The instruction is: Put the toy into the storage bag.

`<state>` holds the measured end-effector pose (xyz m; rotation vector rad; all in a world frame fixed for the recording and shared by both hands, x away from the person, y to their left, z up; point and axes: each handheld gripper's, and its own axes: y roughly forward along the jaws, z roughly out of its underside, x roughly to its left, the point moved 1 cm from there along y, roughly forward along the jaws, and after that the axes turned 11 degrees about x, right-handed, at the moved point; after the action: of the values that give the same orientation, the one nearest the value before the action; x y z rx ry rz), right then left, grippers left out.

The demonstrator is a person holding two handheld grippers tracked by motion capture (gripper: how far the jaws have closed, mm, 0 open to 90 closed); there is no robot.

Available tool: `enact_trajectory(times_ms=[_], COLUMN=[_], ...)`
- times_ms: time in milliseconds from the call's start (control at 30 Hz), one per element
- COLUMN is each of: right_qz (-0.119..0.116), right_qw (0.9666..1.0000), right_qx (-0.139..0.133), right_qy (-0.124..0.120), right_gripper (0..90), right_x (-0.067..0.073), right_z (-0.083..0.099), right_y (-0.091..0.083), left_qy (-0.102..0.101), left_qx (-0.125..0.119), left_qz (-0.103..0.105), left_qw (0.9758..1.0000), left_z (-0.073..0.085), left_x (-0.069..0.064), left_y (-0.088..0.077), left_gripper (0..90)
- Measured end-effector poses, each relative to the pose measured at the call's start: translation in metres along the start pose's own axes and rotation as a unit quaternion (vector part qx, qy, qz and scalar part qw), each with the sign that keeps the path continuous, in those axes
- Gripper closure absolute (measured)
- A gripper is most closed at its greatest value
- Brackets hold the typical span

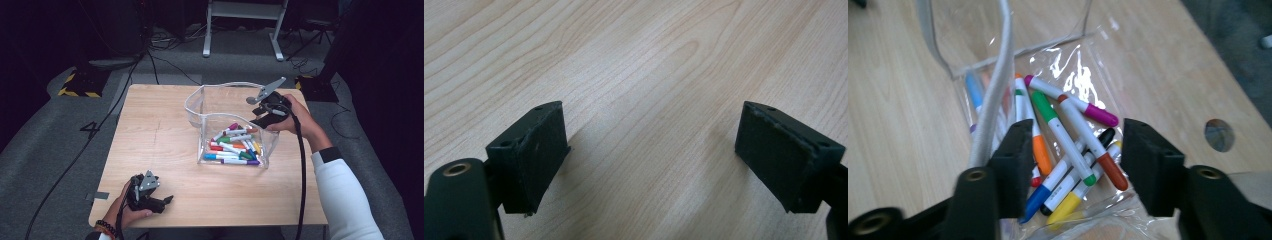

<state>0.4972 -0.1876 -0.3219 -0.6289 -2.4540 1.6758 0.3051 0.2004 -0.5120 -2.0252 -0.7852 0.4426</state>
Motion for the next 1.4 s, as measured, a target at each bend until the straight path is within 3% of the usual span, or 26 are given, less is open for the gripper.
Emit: enact_trajectory(times_ms=[133,267,367,633,767,1000,1200,1400], right_qz=[0.023,0.050,0.072,0.112,0.119,0.130,0.139,0.124], right_qw=[0.9988,0.9956,0.9913,0.9831,0.9796,0.9775,0.9775,0.9792], right_qx=[-0.037,-0.065,-0.089,-0.113,-0.126,-0.131,-0.112,-0.103], right_qy=[0.020,0.046,0.066,0.089,0.102,0.102,0.113,0.123], right_gripper=[36.2,28.7,24.6,21.8,21.8,21.9,22.5,22.2], right_x=[0.002,0.003,0.006,0.019,0.028,0.046,0.059,0.070], right_z=[0.007,0.017,0.032,0.074,0.094,0.122,0.149,0.174], right_y=[-0.015,-0.030,-0.045,-0.068,-0.073,-0.063,-0.038,-0.009], left_qy=[0.000,0.000,0.000,0.000,-0.001,-0.001,-0.001,-0.001], left_qx=[0.000,0.000,0.000,0.000,0.000,0.000,0.000,0.000], left_qz=[0.000,0.000,0.000,0.000,0.000,0.000,0.000,0.000], left_qw=[1.0000,1.0000,1.0000,1.0000,1.0000,1.0000,1.0000,1.0000], left_z=[0.000,0.000,0.000,0.000,0.000,0.000,0.000,0.000], left_x=[0.000,0.000,0.000,0.000,0.000,0.000,0.000,0.000], left_y=[0.000,0.000,0.000,0.000,0.000,0.000,0.000,0.000], left_gripper=[13.6,13.6,13.6,13.6,13.7,13.7,13.6,13.6])
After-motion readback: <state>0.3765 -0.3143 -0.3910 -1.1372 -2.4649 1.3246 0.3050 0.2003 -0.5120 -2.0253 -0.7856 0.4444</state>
